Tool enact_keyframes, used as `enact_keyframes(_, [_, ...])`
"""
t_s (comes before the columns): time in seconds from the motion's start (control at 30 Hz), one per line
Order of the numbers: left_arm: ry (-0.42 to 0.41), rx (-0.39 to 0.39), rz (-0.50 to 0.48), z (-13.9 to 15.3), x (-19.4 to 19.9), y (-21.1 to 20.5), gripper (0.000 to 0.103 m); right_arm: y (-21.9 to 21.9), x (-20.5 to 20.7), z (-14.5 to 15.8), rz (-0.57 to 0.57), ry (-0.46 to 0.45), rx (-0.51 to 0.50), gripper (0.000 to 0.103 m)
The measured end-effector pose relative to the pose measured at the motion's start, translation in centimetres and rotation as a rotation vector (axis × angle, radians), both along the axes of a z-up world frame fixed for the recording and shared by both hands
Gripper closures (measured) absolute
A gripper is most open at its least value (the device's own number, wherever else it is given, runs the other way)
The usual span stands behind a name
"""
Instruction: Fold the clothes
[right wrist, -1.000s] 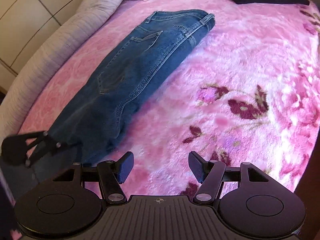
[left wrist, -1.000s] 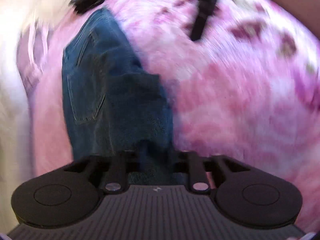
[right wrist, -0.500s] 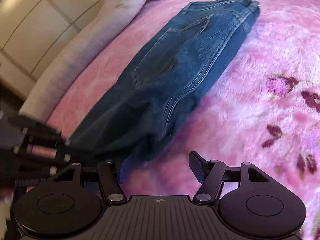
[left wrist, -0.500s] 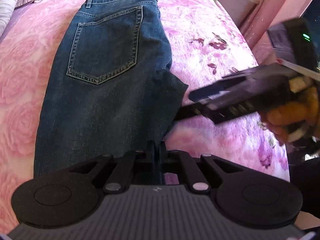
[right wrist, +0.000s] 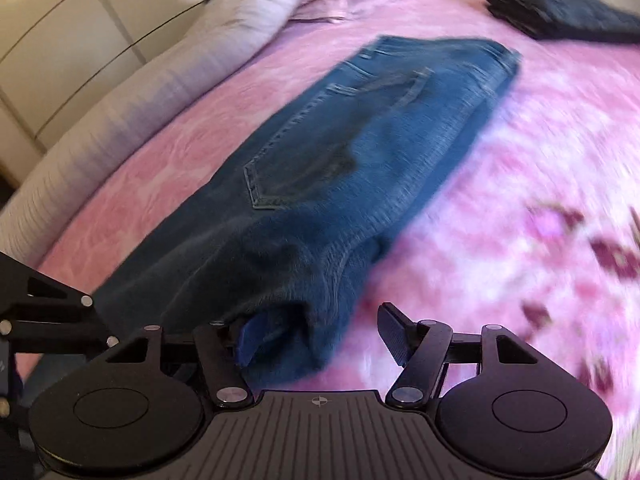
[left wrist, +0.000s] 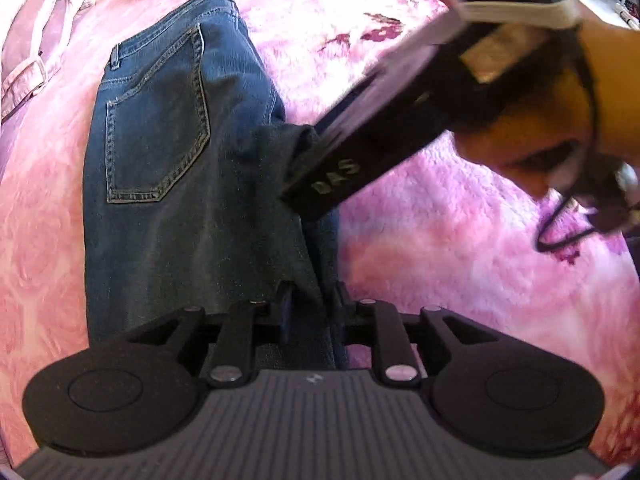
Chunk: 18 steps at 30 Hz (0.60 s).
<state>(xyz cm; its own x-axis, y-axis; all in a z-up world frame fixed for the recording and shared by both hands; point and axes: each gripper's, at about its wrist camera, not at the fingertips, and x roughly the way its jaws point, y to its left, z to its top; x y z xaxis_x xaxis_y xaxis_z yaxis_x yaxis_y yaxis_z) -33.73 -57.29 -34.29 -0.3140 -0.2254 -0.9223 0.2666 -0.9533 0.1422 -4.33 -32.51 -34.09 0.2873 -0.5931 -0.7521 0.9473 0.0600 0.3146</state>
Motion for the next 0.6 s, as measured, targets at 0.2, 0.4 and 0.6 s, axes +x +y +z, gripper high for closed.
enact_keyframes(0.2, [-0.002, 0.006, -0.026, -0.3, 0.3, 0.4, 0.089, 1.4, -2.8, 1.2, -0.06, 0.155, 0.011, 0.041])
enact_keyframes(0.4, [-0.047, -0.005, -0.103, -0.5, 0.3, 1.4, 0.089, 4.6, -4.5, 1.2, -0.23, -0.041, 0.174, 0.056])
enact_keyframes(0.6, [0.069, -0.015, -0.11, 2.5, -1.4, 2.0, 0.087, 4.6, -7.2, 4.0, -0.149, -0.077, 0.104, 0.054])
